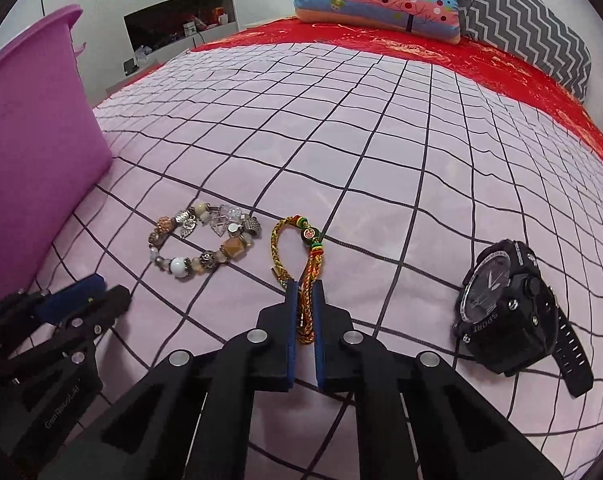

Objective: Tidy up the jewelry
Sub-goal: 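Grasp the gold braided bracelet with the right tool while the left tool grasps the yellow flower charm, then carry both held pieces over the purple tub and open both tools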

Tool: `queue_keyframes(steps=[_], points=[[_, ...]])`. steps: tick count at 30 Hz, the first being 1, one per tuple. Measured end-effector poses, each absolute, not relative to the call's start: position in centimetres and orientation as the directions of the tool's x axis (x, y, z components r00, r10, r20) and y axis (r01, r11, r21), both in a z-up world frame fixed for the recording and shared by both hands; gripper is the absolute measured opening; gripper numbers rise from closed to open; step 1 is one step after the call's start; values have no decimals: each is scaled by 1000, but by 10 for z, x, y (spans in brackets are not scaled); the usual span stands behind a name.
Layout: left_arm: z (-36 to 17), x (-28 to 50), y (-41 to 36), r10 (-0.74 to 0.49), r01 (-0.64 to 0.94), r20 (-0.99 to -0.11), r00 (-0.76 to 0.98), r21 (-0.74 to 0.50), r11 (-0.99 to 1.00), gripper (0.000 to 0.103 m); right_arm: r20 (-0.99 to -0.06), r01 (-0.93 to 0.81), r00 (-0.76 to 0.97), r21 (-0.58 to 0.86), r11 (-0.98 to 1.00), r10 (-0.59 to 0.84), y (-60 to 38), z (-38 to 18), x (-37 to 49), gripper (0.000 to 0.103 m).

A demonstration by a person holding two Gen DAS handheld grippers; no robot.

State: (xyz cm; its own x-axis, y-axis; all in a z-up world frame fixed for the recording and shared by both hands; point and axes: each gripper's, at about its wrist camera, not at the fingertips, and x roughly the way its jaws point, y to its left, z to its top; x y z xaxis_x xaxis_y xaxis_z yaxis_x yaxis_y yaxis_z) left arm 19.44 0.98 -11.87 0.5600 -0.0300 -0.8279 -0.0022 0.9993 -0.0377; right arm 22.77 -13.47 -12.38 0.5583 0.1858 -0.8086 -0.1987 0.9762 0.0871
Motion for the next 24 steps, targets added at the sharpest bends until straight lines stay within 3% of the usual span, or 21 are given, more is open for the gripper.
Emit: queue_keyframes(steps=[7,8,9,24], points=[[-113,178,17,-91,20,-841,534,-94,995,20,-802,-162,546,182,970,241,-144,-120,202,6],[-111,174,17,-99,24,-841,532,-102,995,16,-801,-155,545,193,969,247,-146,-119,196,6],[-109,170,18,-114,32,-841,529,-114,993,4,-801,-151,544,202,968,252,-146,-119,192,6],[-73,108,39,-184,83,-813,552,-167,983,3,-789,-103,554,252,962,266,-150,-93,110,6]])
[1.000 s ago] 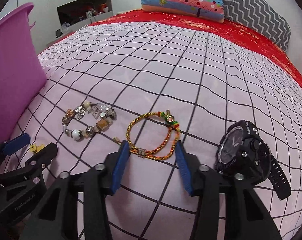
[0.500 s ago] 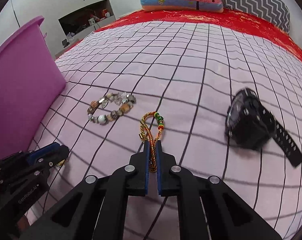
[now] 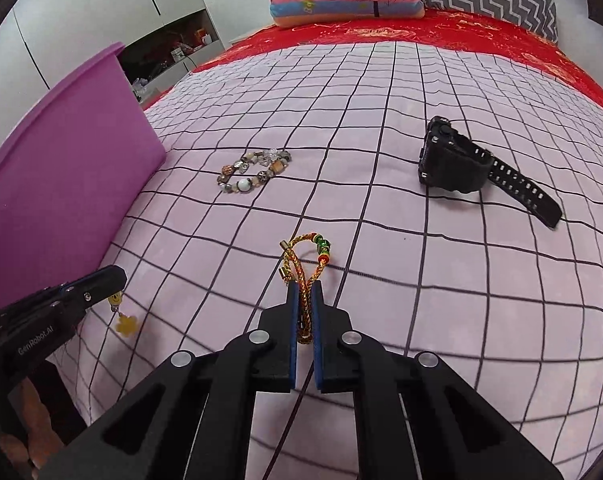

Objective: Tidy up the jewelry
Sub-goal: 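Carry both held pieces over the purple tub and open both tools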

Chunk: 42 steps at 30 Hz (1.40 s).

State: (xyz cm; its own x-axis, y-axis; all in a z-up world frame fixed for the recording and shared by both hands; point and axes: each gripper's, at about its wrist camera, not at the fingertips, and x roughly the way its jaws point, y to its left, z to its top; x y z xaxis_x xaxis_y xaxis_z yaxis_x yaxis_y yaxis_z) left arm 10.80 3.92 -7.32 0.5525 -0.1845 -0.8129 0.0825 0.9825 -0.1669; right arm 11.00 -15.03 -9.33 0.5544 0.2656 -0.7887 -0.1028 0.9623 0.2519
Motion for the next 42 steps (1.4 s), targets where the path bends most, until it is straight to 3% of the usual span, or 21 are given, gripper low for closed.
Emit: queue_keyframes(steps=[9,25,33,42], points=[[-17,75,49,-236,133,-750,618,-196,972,3,-736,-122,617,258,958,277,-146,-46,77,6],[101,45,105,-225,154,-599,769,-168,974,3,-541,-310,734,270,912,410,-75,82,52,6],[114,44,166,-136,57,-572,809,-154,986,3,-518,-428,703,239,871,488,-4,112,61,6],[97,53,230,-51,-68,-599,799,-175,982,3,-559,-504,638,217,836,530,68,104,81,6]])
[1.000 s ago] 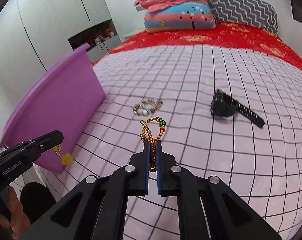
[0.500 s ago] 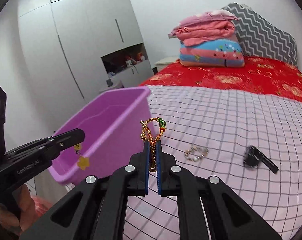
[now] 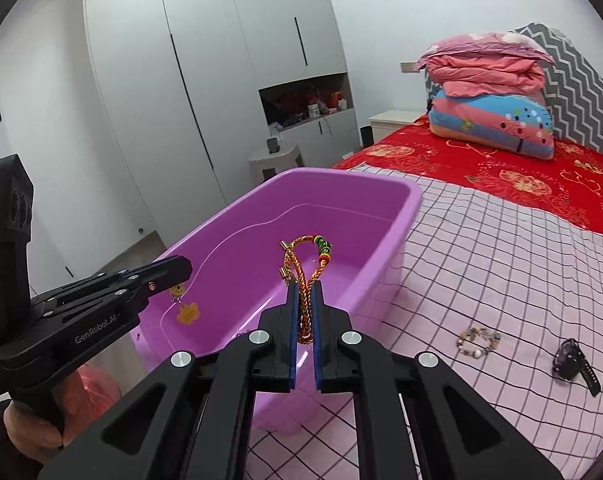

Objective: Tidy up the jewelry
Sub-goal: 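Carry both held pieces over the purple tub and open both tools, then move both tools back toward the stone-bead bracelet and black watch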

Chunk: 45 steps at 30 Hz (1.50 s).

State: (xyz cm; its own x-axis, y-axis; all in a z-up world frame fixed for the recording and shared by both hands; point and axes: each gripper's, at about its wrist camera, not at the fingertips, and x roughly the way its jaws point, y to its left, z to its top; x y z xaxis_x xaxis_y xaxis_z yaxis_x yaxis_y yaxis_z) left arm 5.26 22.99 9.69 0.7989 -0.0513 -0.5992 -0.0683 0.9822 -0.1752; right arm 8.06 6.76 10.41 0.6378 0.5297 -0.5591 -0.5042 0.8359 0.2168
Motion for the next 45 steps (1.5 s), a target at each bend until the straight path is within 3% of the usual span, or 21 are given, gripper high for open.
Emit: queue_keyframes(steps=[24,25,26,28,29,30,45], points=[[45,96,277,13,-184,-721,693,-160,970,5,-679,-513,555,176,840,481,132,62,126,6],[45,96,277,18,-187,-723,690,-155,970,8,-677,-513,558,174,841,480,131,62,127,6],[45,95,278,23,-191,-725,689,-152,970,17,-675,-513,561,173,841,480,131,63,127,7],[46,93,279,39,-208,-723,689,-146,967,48,-672,-512,565,170,842,479,130,65,126,9],[48,92,280,51,-220,-719,693,-144,965,74,-669,-510,569,170,843,479,129,66,125,19],[49,90,281,60,-230,-712,699,-144,962,86,-664,-507,574,171,845,479,127,68,124,31],[65,79,278,97,-258,-698,709,-129,958,89,-637,-500,600,174,849,484,109,81,112,37]])
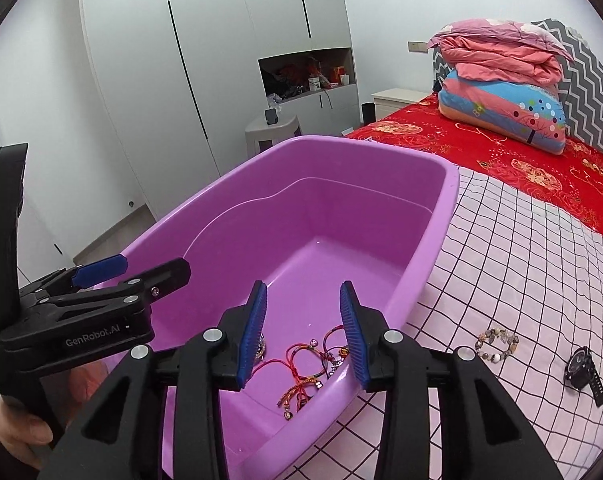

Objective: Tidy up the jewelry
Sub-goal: 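Move both tools back toward the stone-bead bracelet and black watch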

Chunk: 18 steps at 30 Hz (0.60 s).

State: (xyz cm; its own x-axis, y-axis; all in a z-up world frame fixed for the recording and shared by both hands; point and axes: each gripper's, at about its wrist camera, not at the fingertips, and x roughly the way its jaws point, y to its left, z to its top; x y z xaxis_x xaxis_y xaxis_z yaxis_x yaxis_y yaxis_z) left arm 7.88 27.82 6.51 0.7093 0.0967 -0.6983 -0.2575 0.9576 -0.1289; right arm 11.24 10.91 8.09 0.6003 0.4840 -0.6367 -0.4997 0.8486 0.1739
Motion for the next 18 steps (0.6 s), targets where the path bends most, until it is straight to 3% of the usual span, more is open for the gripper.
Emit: queue_keyframes(steps=[18], points=[[77,47,258,86,-255,-690,719,-147,956,94,-606,-452,624,234,861,493,53,84,77,44]])
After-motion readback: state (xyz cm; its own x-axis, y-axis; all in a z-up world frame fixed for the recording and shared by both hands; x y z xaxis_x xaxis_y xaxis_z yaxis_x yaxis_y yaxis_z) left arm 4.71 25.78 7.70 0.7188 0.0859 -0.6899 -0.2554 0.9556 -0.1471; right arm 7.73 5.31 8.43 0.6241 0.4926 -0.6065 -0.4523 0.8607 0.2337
